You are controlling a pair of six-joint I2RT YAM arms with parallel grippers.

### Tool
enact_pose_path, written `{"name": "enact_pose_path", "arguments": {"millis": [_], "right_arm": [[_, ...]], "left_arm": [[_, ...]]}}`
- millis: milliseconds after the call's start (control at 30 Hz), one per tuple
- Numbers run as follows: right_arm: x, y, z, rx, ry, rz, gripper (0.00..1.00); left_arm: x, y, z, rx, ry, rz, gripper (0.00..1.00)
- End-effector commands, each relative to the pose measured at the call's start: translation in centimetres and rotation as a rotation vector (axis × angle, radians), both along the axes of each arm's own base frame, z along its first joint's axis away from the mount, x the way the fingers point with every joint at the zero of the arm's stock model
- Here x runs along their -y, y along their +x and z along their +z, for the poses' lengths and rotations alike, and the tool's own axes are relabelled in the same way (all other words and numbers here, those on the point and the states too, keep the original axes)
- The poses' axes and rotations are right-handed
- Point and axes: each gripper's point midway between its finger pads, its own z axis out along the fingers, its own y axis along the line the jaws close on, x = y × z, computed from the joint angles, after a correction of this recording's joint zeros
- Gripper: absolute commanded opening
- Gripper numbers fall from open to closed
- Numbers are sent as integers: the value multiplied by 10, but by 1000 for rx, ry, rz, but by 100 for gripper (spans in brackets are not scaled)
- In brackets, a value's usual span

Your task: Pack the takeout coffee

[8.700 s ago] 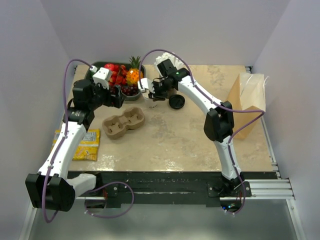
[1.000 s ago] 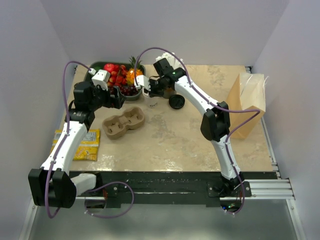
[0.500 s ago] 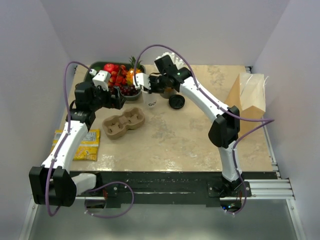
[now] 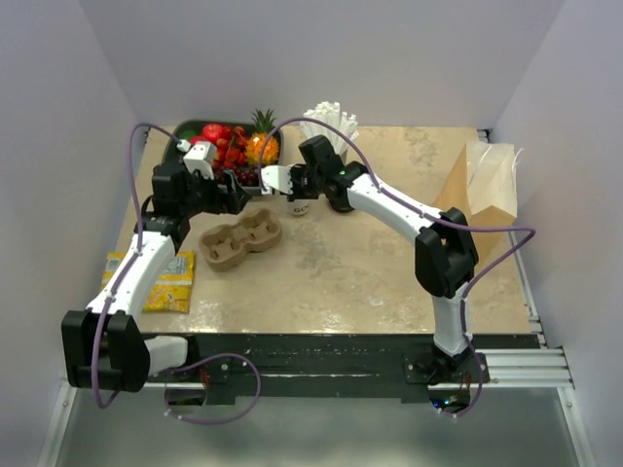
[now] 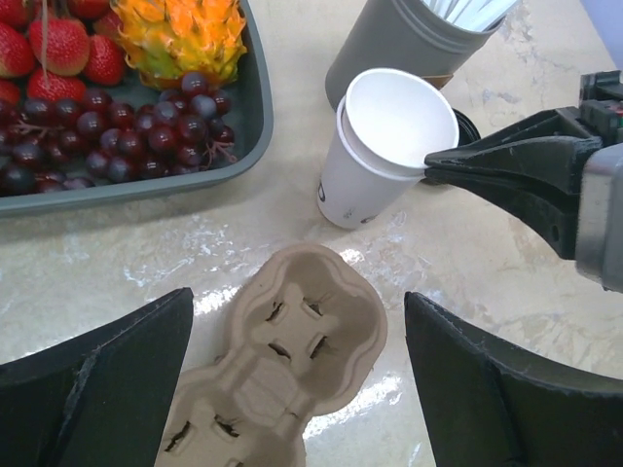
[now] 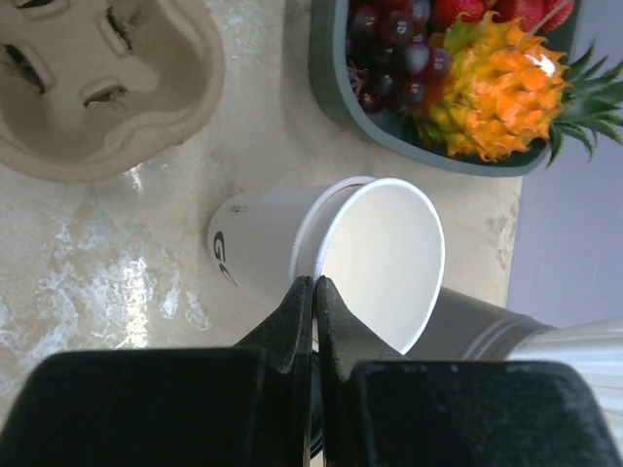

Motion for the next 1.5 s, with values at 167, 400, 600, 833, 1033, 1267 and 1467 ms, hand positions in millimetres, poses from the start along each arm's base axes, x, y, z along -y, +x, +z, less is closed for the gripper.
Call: {"name": "enact_pose_path", "arguments": {"millis": [167,400,600,833,1033,1267,1467], "right_arm": [[-18,12,90,176,228,-62,0],[-26,17,83,171,208,-68,0],[-29,21,92,187,198,-75,0],[-22,17,155,268,238,-87,0],[-4,-15,188,257,226,-39,0],[41,-85,144,144,109,76,0],[76,-123,81,127,36,112,0]], "left_arm": [[4,22,2,-2,-112,46,92],[17,55,-14,-140,-353,145,94],[29,86,-41,-242,-429,143,94],[30,91,-30,-218,-423,108,93],[26,84,-3,-137,-398,76,94],[16,77,30,-12,-281,47,94],[7,73,42,35,-202,50,94]]}}
